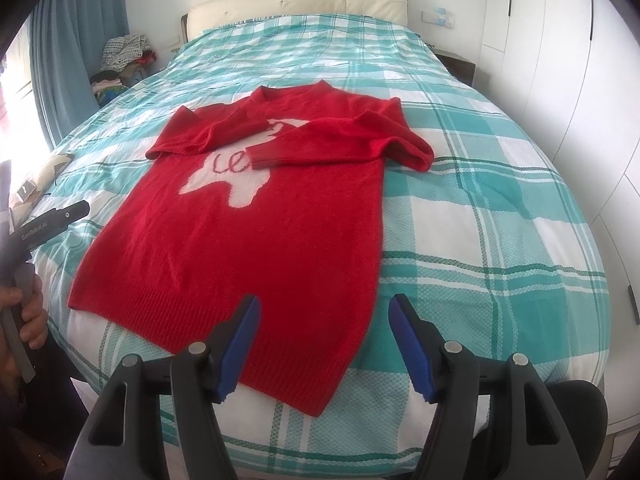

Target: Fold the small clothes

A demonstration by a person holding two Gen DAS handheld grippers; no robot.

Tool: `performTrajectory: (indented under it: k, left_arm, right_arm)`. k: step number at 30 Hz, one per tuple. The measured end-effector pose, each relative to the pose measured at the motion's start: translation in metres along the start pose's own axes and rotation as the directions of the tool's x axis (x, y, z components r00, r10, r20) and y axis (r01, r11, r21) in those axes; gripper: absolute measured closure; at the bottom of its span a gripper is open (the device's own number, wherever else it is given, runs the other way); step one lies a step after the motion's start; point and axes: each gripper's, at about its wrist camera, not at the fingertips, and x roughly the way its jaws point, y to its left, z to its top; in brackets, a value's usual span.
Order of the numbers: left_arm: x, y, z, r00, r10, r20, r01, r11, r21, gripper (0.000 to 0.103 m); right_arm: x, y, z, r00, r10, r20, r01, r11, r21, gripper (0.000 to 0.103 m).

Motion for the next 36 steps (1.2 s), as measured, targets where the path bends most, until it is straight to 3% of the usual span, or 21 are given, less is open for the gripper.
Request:
performTrajectory:
  k: [6,9,13,15,17,20,22,25,28,29,30,31,32,36]
  left_arm:
    - [0.0,0.0,0.0,1.0,0.002,0.0,-0.002,1.0,-0.005,0.009]
    - [0.001,0.005,0.0,1.0,0.006,-0.001,-0.006,1.0,-0.013,0.009]
    - [0.0,0.009,0.001,1.0,0.02,0.006,-0.02,1.0,-0.011,0.009]
    - [0.001,0.009,0.0,0.999,0.033,0.005,-0.033,0.999,-0.001,0.009]
    - [0.003,0.009,-0.001,0.999,0.035,-0.003,-0.035,0.999,0.004,0.009]
    - [0.006,0.008,-0.001,0.999,0.034,-0.012,-0.034,0.999,0.011,0.009]
    - [0.006,0.008,-0.002,0.999,0.035,-0.013,-0.035,0.999,0.012,0.009]
    - [0.007,0.01,-0.001,0.999,0.037,-0.018,-0.037,0.999,0.01,0.009]
    - [0.008,0.014,-0.001,0.999,0.038,-0.024,-0.038,0.999,0.0,0.009]
    - [0.008,0.016,0.0,0.999,0.038,-0.025,-0.038,0.999,-0.004,0.009]
    - [0.008,0.016,0.0,0.999,0.038,-0.025,-0.038,0.999,-0.007,0.009]
    - [0.007,0.017,0.0,0.999,0.037,-0.025,-0.037,0.999,-0.01,0.009]
    - [0.008,0.017,0.001,0.999,0.034,-0.027,-0.034,0.999,-0.013,0.009]
    - [0.01,0.016,0.001,0.999,0.021,-0.038,-0.022,1.0,-0.015,0.009]
  right_arm:
    - [0.003,-0.002,0.01,0.999,0.038,-0.016,-0.038,0.999,-0.025,0.037]
    - [-0.002,-0.001,0.045,0.998,0.055,0.026,-0.052,0.993,-0.109,0.037]
    - [0.003,0.008,0.106,0.994,-0.03,0.1,0.058,0.957,-0.285,0.031]
    - [0.018,0.017,0.13,0.994,-0.039,0.1,0.073,0.928,-0.364,0.029]
    - [0.038,0.031,0.148,0.997,0.006,0.074,0.026,0.905,-0.425,0.029]
    - [0.081,0.059,0.162,0.986,0.148,-0.074,-0.165,0.873,-0.459,0.029]
    - [0.114,0.078,0.161,0.978,0.155,-0.137,-0.202,0.858,-0.472,0.03]
    - [0.159,0.098,0.153,0.977,0.107,-0.186,-0.187,0.85,-0.492,0.031]
    - [0.196,0.094,0.147,0.971,0.069,-0.229,-0.172,0.867,-0.467,0.039]
    - [0.199,0.085,0.149,0.97,0.084,-0.23,-0.179,0.883,-0.434,0.049]
    - [0.196,0.076,0.153,0.973,0.095,-0.211,-0.174,0.9,-0.4,0.074]
    - [0.188,0.064,0.157,0.978,0.102,-0.184,-0.164,0.916,-0.365,0.089]
    - [0.177,0.049,0.163,0.982,0.115,-0.149,-0.159,0.933,-0.324,0.095]
    - [0.12,-0.044,0.189,0.997,0.081,0.021,-0.078,0.99,-0.118,0.095]
